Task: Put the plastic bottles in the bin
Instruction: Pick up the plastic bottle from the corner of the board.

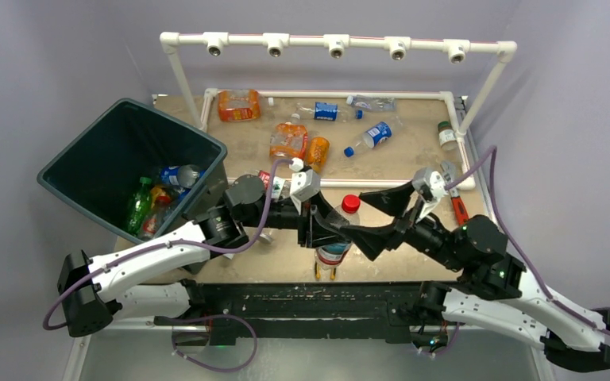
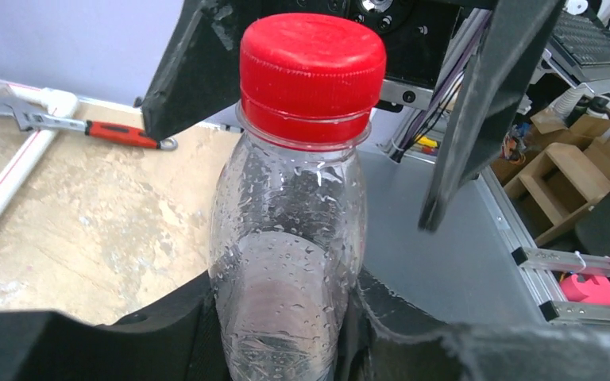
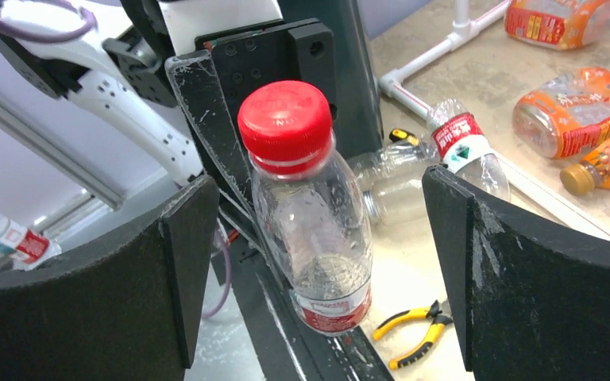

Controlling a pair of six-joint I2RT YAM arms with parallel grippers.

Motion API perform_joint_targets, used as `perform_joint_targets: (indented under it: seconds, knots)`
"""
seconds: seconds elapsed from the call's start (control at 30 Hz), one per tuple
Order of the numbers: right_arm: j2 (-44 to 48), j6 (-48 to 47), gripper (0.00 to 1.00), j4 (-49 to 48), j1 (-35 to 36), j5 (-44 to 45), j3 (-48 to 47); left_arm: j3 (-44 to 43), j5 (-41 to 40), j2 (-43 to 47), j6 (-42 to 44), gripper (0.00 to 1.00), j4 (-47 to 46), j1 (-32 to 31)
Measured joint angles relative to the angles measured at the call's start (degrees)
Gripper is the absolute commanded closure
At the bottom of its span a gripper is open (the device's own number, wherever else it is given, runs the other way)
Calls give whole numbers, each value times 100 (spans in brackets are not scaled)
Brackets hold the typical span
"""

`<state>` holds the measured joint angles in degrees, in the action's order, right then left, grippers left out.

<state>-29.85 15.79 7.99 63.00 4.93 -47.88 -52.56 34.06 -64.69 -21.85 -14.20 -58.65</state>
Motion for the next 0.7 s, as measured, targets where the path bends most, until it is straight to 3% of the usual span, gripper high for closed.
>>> perform_joint_targets:
  seconds: [0.2,0.4,0.7]
  knots:
    - [658,120,1,59,0,57,0,79,-278,223,-74,74,-326,0]
    - [1563,138,1,-240,-4,9,643,264,-988,573,-448,76,-1088,0]
    - [549,127,6,-903,0,-450,1117,170,-1320,262,-1318,77,-2286,-4]
